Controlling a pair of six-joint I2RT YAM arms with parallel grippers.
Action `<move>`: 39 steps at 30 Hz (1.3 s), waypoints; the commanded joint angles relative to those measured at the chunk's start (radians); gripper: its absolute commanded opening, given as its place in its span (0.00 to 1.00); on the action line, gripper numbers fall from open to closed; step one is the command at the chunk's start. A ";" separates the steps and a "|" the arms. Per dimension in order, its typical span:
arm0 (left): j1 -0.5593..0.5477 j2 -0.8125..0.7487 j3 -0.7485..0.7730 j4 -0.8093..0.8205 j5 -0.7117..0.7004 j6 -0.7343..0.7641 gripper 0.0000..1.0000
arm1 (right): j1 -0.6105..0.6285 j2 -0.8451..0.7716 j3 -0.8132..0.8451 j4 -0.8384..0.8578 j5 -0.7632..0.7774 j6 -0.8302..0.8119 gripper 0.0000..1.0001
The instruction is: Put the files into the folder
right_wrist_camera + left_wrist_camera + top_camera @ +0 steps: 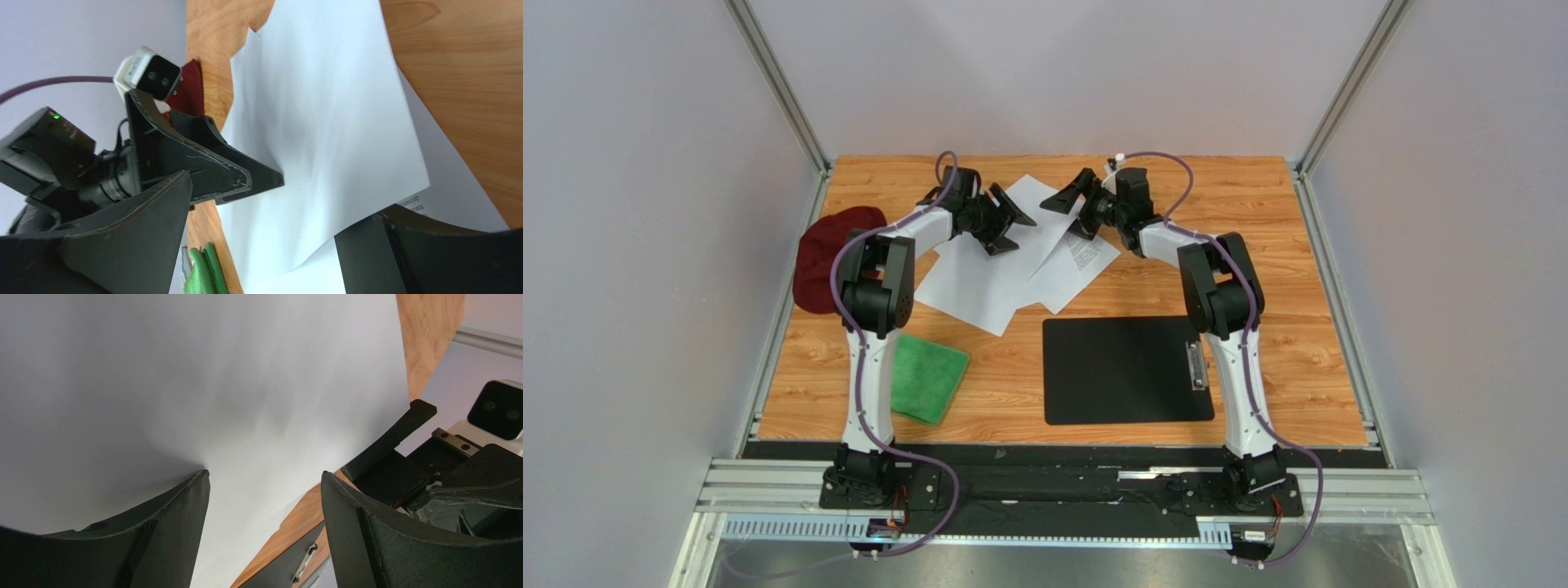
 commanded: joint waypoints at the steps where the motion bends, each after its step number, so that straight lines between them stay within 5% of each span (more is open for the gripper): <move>1: 0.006 -0.012 -0.003 -0.042 -0.010 0.030 0.76 | -0.002 -0.081 0.002 0.142 0.005 0.058 0.82; 8: 0.006 -0.033 0.018 -0.053 0.019 0.112 0.76 | 0.016 -0.034 0.069 0.026 0.091 -0.018 0.61; 12: -0.009 -0.148 0.009 -0.056 -0.011 0.243 0.79 | 0.036 -0.050 0.114 -0.059 0.169 -0.075 0.14; 17: -0.057 -0.430 -0.032 -0.161 -0.129 0.382 0.84 | 0.044 -0.188 0.053 -0.143 0.244 -0.015 0.00; 23: -0.114 -0.714 -0.113 -0.251 -0.139 0.441 0.86 | 0.047 -0.616 -0.313 -0.281 0.439 0.180 0.00; 28: -0.173 -0.892 -0.287 -0.246 -0.107 0.431 0.85 | 0.105 -1.035 -0.800 -0.460 0.699 0.420 0.00; 34: -0.307 -0.975 -0.452 -0.220 -0.122 0.430 0.84 | 0.215 -1.494 -1.204 -0.640 0.908 0.667 0.00; 39: -0.410 -0.968 -0.517 -0.200 -0.136 0.427 0.83 | 0.340 -1.721 -1.358 -0.798 1.092 0.810 0.00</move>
